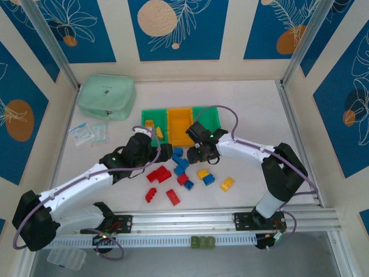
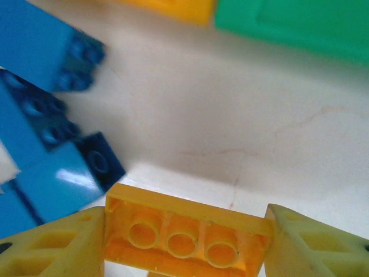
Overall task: Sort the legos into containers by color
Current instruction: Place the lego in the container.
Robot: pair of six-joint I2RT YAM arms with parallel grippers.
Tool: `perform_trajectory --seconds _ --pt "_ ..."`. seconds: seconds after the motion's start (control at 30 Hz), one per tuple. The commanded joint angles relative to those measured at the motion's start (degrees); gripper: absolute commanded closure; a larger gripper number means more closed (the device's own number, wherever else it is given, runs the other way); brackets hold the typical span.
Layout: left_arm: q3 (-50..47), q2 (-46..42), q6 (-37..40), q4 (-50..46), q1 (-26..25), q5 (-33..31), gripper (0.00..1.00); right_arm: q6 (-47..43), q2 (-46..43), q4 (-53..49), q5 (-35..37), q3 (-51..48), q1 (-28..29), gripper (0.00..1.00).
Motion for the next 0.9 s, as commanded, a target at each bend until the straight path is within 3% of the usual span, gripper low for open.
perform_trajectory --seconds 0.0,0.37,0.67,0.87 --pt "0.51 -3.54 1.25 -5.58 -0.31 -3.74 0.01 -2.68 -0.37 -1.76 1.06 4.94 0.59 0.38" --pt "-1.69 -15.32 -0.71 -17.71 -0.34 -11.38 0.01 -7.12 17.33 1.27 -0.88 30.69 1.78 0.38" --pt "-3.37 -18.80 -1.78 -19.00 -0.23 -13.31 0.01 -10.44 35.68 -2.62 0.75 55.77 1.13 0.37" --pt "-3.28 -17.91 -1.10 -17.30 -0.24 -12.21 0.01 -11.02 40.15 -6.48 0.50 64.68 0.78 0.19"
